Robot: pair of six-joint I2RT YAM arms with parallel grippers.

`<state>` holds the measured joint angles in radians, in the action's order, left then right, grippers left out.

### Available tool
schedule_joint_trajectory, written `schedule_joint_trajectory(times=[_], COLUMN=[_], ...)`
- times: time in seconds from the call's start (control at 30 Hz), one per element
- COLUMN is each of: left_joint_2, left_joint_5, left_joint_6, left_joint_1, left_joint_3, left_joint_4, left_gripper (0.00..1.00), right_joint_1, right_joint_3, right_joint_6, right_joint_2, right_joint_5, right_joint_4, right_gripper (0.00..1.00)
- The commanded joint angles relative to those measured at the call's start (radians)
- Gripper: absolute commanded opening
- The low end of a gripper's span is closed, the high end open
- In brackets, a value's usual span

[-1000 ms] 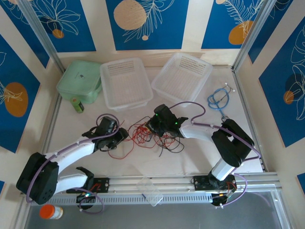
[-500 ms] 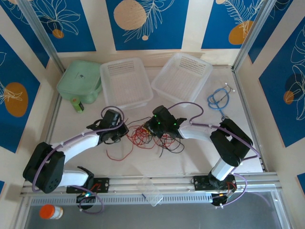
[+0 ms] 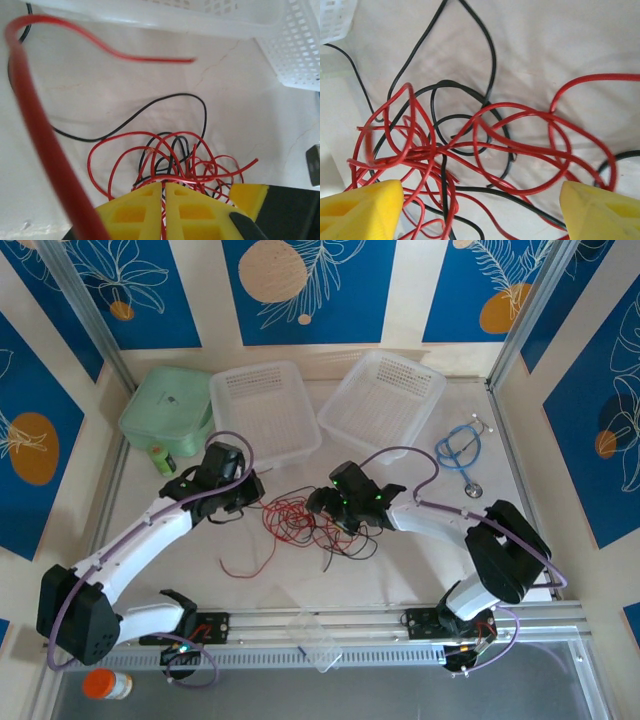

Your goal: Untangle the cables

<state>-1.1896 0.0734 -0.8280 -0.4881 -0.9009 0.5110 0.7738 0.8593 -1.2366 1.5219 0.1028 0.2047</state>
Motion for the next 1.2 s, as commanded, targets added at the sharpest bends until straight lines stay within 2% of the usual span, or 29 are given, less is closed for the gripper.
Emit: schedule_joint_trajectory(times=[0.0, 0.1, 0.2, 0.23, 0.27, 0.3, 0.33, 0.37, 0.43, 0.5, 0.67, 0.87, 1.17], left_joint_2=[0.009, 0.011, 0.018, 0.019, 0.02, 0.023, 0.025, 0.028, 0.035, 0.044, 0.056, 0.043, 0.017], left_joint_5=[0.0, 0.002, -0.002, -0.004, -0.005, -0.007, -0.012, -0.015, -0.026, -0.042, -0.059, -0.039, -0.081], left_joint_6=[0.044, 0.05, 0.048, 0.046, 0.046, 0.044, 0.046, 0.048, 0.06, 0.076, 0.12, 0.13, 0.141], left_joint_1=[0.015, 0.02, 0.021, 0.023, 0.026, 0.028, 0.031, 0.036, 0.052, 0.067, 0.118, 0.15, 0.156], left_joint_3=[-0.04, -0.044, -0.033, -0.027, -0.022, -0.015, -0.009, -0.006, -0.003, 0.0, 0.028, 0.096, 0.183], left_joint_4=[0.073, 0.082, 0.081, 0.081, 0.081, 0.08, 0.08, 0.082, 0.098, 0.116, 0.134, 0.082, 0.042], left_gripper=[0.0, 0.0, 0.0, 0.0, 0.0, 0.0, 0.0, 0.0, 0.0, 0.0, 0.0, 0.0, 0.0], right_joint_1=[-0.023, -0.039, -0.026, -0.018, -0.012, -0.007, -0.006, -0.008, -0.019, -0.037, -0.104, -0.189, -0.257], right_joint_3=[-0.044, -0.042, -0.006, 0.011, 0.023, 0.033, 0.038, 0.04, 0.029, 0.003, -0.06, -0.085, -0.077], right_joint_6=[-0.021, -0.035, -0.022, -0.013, -0.008, -0.004, 0.0, 0.001, 0.0, -0.003, 0.005, 0.019, 0.029], right_joint_2=[0.034, 0.097, 0.132, 0.139, 0.147, 0.155, 0.166, 0.176, 0.198, 0.213, 0.218, 0.162, 0.122], right_joint_5=[0.031, -0.003, 0.006, 0.022, 0.036, 0.053, 0.065, 0.074, 0.088, 0.095, 0.135, 0.245, 0.218], right_joint_4=[0.036, -0.002, 0.037, 0.071, 0.102, 0.136, 0.167, 0.191, 0.232, 0.251, 0.321, 0.435, 0.419], right_gripper=[0.86, 0.84, 0.73, 0.66, 0.54, 0.37, 0.27, 0.23, 0.09, 0.0, 0.0, 0.0, 0.0])
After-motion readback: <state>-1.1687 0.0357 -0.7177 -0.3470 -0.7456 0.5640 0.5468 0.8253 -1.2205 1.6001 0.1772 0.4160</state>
